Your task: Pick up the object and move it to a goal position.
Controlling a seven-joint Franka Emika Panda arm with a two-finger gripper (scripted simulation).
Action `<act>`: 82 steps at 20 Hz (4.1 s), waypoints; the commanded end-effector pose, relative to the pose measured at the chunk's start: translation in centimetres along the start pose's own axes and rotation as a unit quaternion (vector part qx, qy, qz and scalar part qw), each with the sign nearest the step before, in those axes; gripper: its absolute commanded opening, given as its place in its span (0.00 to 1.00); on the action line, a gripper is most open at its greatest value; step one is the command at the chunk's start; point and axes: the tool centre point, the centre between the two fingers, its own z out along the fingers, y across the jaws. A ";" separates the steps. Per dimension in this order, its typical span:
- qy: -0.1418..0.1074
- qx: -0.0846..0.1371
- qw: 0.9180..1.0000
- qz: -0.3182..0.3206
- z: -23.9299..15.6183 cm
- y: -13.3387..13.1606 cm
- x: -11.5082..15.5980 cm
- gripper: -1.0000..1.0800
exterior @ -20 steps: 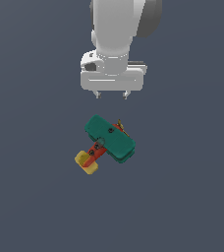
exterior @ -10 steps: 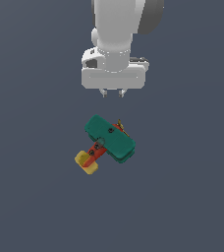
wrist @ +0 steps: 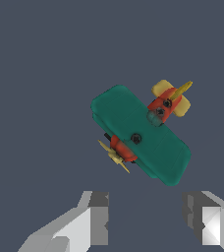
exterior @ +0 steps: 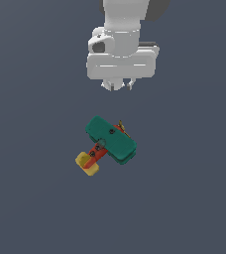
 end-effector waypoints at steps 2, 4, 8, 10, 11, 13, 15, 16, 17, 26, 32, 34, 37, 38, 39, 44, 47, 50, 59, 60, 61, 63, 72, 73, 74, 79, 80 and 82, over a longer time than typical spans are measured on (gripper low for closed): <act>0.027 0.003 1.000 -0.009 -1.8 -1.1 0.2 0.62; 0.042 0.004 0.999 -0.015 -2.8 -1.8 0.2 0.62; 0.073 0.003 0.997 -0.026 -4.9 -3.1 0.3 0.62; 0.089 0.002 0.996 -0.032 -5.9 -3.7 0.2 0.62; 0.096 0.001 0.995 -0.035 -6.3 -4.1 0.2 0.62; 0.111 -0.001 0.993 -0.041 -7.3 -4.7 0.1 0.62; 0.125 -0.004 0.991 -0.047 -8.2 -5.4 0.1 0.62; 0.132 -0.006 0.990 -0.049 -8.6 -5.8 0.0 0.62; 0.139 -0.007 0.989 -0.052 -9.0 -6.1 0.0 0.62; 0.198 -0.030 0.977 -0.079 -12.2 -9.1 -0.7 0.62; 0.232 -0.051 0.966 -0.097 -13.7 -11.1 -1.2 0.62; 0.243 -0.059 0.963 -0.103 -14.1 -11.8 -1.4 0.62; 0.258 -0.072 0.957 -0.112 -14.5 -12.8 -1.7 0.62; 0.262 -0.077 0.955 -0.115 -14.6 -13.1 -1.8 0.62; 0.267 -0.082 0.953 -0.118 -14.7 -13.4 -1.9 0.62; 0.287 -0.106 0.943 -0.133 -14.9 -14.9 -2.2 0.62; 0.298 -0.123 0.936 -0.142 -14.8 -15.8 -2.4 0.62; 0.308 -0.139 0.929 -0.150 -14.5 -16.5 -2.6 0.62; 0.328 -0.194 0.908 -0.176 -12.8 -18.4 -2.8 0.62; 0.329 -0.200 0.905 -0.179 -12.6 -18.5 -2.9 0.62; 0.330 -0.207 0.903 -0.182 -12.3 -18.7 -2.9 0.62; 0.332 -0.220 0.898 -0.187 -11.7 -18.9 -2.8 0.62; 0.335 -0.280 0.874 -0.212 -8.2 -19.3 -2.6 0.62; 0.334 -0.287 0.872 -0.214 -7.8 -19.2 -2.6 0.62; 0.333 -0.294 0.869 -0.217 -7.3 -19.2 -2.5 0.62; 0.327 -0.329 0.855 -0.230 -4.9 -18.6 -2.3 0.62; 0.326 -0.336 0.853 -0.232 -4.4 -18.4 -2.2 0.62; 0.322 -0.350 0.847 -0.237 -3.4 -18.1 -2.1 0.62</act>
